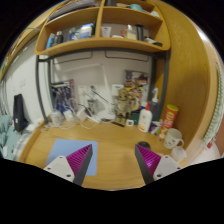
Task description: Arrange mouse
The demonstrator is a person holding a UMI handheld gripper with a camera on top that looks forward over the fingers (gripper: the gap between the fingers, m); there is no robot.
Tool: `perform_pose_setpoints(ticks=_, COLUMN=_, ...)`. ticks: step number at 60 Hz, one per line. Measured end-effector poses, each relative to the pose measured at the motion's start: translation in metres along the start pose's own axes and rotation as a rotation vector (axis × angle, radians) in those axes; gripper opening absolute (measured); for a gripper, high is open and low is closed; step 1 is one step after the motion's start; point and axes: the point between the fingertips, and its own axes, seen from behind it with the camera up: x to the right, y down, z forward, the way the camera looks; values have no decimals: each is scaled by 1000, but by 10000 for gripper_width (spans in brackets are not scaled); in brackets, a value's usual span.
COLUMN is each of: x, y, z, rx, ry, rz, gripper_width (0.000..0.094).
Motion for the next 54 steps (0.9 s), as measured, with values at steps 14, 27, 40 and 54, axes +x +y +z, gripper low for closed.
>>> perform_pose_setpoints(ticks=14, x=113, y=65, z=74, rx=-76, ry=76, rz=14, gripper_width=859)
perform_pose_setpoints(ticks=27, x=153, y=92, z=158, rx=-143, ry=56, rz=26, gripper_width=855)
perform_pose_setpoints(ticks=40, x=167, y=107, z=221, rx=-188, ry=33, rz=47, gripper_width=739)
perform_pose_setpoints(ticks=54, x=172, y=103, z=240, rx=-198, ry=44, rz=64, gripper_width=445)
